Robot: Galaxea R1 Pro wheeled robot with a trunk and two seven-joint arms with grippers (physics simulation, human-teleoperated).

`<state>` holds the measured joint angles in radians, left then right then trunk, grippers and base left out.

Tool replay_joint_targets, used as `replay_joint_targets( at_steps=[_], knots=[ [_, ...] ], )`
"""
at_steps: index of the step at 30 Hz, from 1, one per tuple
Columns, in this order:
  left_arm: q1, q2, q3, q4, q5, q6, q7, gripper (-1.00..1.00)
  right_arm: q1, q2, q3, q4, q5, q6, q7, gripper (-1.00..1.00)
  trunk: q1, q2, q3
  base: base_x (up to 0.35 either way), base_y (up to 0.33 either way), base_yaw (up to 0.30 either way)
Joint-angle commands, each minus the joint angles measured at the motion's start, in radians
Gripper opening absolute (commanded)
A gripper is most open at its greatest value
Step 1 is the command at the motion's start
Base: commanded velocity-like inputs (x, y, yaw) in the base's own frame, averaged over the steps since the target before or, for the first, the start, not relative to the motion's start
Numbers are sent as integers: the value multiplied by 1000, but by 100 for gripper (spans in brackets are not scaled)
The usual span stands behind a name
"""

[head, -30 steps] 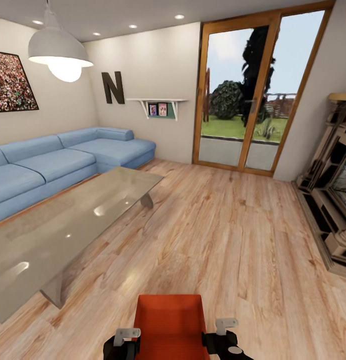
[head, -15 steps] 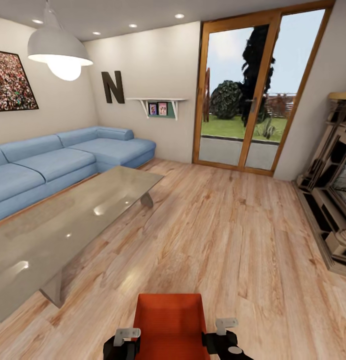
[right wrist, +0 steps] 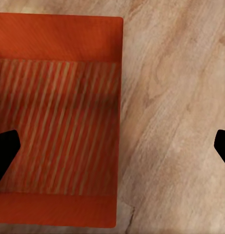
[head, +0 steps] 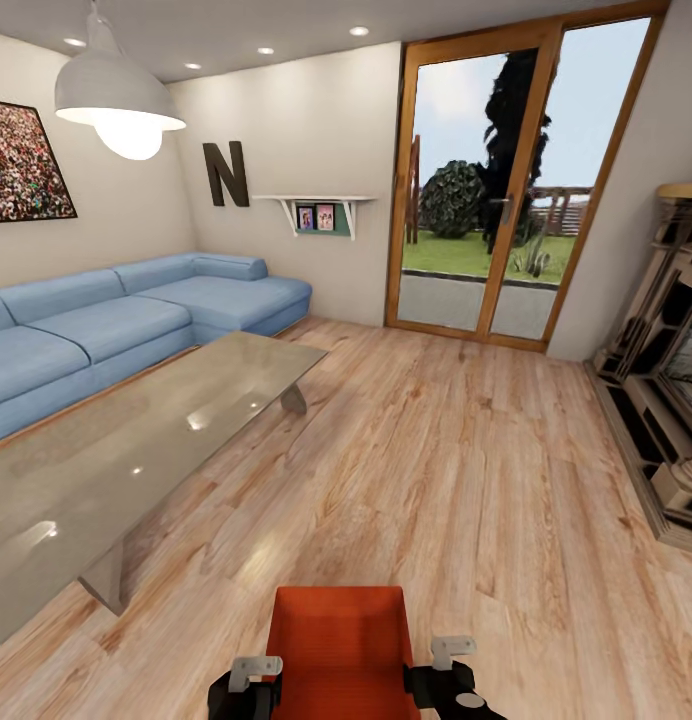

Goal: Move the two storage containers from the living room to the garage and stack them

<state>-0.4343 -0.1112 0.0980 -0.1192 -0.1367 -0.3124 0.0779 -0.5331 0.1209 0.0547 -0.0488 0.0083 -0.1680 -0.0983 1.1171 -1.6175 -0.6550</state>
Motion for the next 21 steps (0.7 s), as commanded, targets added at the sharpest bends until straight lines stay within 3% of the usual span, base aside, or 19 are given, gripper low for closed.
replay_joint_targets(
  at_steps=[1, 6, 21],
  knots=[
    [-1, -1, 8, 1, -11, -4, 3, 100, -1, 0, 5, 1, 1, -2, -6, 100, 0, 0, -1, 0, 0, 0],
    [-1, -1, 8, 1, -11, -4, 3, 100, -1, 0, 5, 1, 1, -2, -6, 100, 0, 0, -1, 0, 0, 0],
    [-1, -1, 8, 1, -11, -4, 3, 100, -1, 0, 5, 1, 1, -2, -5, 100, 57, -105, -48, 0, 0, 0]
  ],
)
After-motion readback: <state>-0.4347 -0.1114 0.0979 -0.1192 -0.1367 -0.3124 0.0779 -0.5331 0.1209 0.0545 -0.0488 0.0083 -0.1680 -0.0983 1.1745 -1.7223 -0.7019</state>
